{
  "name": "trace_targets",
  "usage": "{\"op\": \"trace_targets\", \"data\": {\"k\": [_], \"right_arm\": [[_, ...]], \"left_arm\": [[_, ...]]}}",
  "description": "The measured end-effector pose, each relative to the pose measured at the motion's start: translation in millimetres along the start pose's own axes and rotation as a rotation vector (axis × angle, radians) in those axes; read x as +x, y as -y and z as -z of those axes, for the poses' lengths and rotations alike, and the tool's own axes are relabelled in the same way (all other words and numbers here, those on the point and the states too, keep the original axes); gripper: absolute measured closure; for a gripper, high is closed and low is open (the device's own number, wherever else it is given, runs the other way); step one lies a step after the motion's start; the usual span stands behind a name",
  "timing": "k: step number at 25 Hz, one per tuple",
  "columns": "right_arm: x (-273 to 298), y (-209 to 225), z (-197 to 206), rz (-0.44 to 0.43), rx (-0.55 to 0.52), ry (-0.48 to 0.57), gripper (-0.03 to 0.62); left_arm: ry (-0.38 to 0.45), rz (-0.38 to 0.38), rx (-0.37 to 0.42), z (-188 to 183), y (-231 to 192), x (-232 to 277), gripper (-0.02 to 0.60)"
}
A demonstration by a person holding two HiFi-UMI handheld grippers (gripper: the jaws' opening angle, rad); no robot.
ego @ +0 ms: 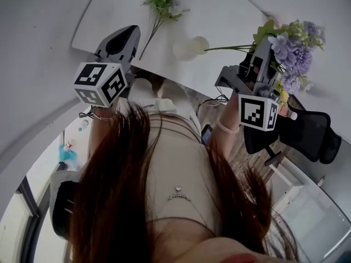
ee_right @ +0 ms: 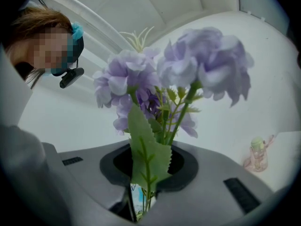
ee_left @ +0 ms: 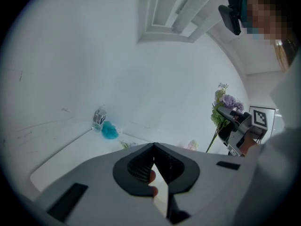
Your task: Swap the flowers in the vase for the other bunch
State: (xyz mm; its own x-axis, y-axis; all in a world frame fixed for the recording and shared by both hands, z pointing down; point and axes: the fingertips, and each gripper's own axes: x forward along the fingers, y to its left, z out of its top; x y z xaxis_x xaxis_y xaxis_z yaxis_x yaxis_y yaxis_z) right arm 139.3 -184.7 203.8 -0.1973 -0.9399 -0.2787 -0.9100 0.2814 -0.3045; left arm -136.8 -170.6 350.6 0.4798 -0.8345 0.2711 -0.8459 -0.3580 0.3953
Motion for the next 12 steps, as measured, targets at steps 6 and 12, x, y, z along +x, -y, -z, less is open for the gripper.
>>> {"op": "trace_targets", "data": {"k": [6, 12], "right_arm": [[-3, -5, 1, -0.027, 0.002, -0.006, 0.499], [9, -15, 41, -0.071, -0.011, -0.048, 0.499]], "left_arm": [[0.002, -0.019, 0.005, -4, 6, -9, 0.578], [-0.018, -0.041, -0.014, 7, -20, -4, 0.578]]}}
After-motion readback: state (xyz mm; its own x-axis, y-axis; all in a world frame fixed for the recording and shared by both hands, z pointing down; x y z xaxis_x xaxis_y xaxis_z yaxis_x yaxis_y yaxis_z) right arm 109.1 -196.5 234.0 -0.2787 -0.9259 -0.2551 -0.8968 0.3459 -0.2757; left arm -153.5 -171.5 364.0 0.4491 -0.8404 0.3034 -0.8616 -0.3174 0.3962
